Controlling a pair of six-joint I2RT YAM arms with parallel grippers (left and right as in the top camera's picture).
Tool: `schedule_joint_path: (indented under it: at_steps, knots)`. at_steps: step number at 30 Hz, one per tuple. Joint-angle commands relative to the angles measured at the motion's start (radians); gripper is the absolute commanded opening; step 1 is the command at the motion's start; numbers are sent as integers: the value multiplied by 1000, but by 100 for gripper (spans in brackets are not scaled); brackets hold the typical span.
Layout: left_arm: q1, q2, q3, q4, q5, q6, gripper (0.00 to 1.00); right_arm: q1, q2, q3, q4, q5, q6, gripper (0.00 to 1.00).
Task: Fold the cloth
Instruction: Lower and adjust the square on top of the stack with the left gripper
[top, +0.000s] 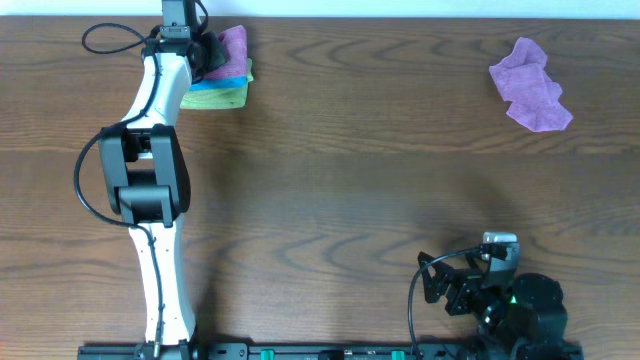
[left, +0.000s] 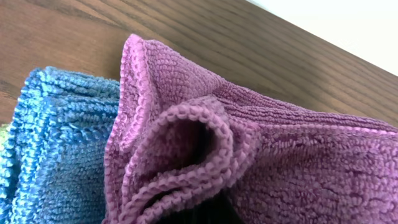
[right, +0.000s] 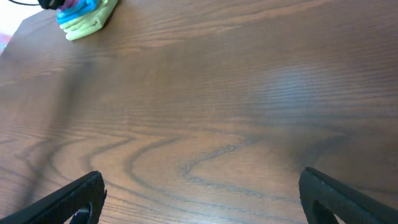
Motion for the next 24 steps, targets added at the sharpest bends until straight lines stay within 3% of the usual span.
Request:
schedule_joint_path:
  at_steps: [1, 5, 12, 15, 24]
  knots:
    - [4, 40, -1, -26, -25, 1, 6, -9, -7, -3, -1, 6, 7, 99]
    - [3, 8, 0, -28, -25, 57, 6, -9, -7, -3, -1, 6, 7, 99]
    - [5, -101, 0, -39, -33, 132, 64, -9, -7, -3, -1, 6, 7, 99]
    - [5, -154, 0, -47, -60, 133, 96, -9, -7, -3, -1, 6, 7, 99]
    - [4, -315, 0, -132, -78, 213, 96, -9, -7, -3, -1, 6, 7, 99]
